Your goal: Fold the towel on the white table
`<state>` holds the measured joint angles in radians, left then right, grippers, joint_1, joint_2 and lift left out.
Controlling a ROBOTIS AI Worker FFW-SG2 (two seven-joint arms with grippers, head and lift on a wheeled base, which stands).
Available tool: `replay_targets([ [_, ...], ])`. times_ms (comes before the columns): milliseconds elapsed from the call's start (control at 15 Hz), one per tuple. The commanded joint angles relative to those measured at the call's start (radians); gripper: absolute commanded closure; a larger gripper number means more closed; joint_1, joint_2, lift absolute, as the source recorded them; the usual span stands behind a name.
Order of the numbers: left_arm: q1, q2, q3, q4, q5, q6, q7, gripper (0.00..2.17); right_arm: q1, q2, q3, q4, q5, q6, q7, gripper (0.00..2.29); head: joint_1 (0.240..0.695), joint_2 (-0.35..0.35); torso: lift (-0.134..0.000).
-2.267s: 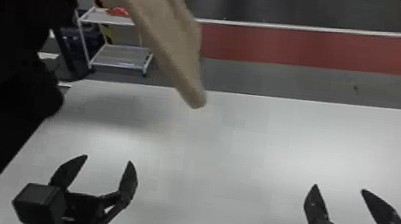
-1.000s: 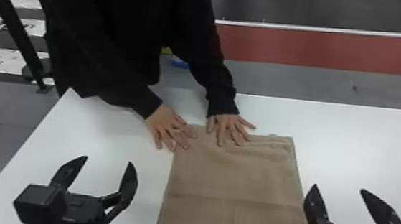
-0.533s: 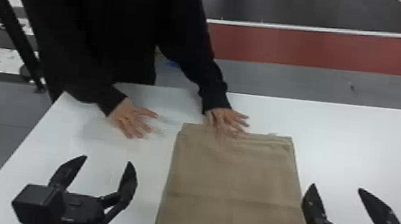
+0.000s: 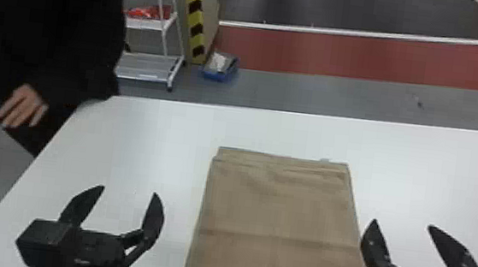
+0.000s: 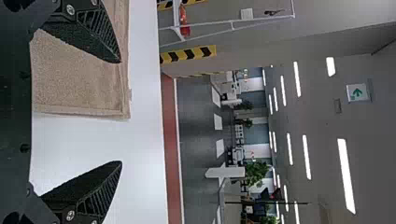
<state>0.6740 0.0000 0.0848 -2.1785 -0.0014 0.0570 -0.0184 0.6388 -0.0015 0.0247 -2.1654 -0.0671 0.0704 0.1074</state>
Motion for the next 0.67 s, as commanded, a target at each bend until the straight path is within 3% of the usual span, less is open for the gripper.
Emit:
replay_targets([
  [0,-0.001,-0.003,-0.004,0.0,-0.003,0.001,0.0,0.06,0.004,0.002,-0.006,-0.004,-0.011,-0.007,0.0,0.11,0.695,0.113,-0.126],
  [400,0.009,-0.003,-0.008,-0.012,-0.008,0.013,0.0,0.06,-0.019,0.002,-0.012,0.012,-0.019,0.015,0.0,0.11,0.695,0.104,-0.126],
  [600,0.004,-0.003,-0.01,-0.012,-0.008,0.016,0.0,0.06,-0.131,0.002,-0.019,0.064,0.0,0.144,0.002,0.11,0.695,0.096,-0.126],
])
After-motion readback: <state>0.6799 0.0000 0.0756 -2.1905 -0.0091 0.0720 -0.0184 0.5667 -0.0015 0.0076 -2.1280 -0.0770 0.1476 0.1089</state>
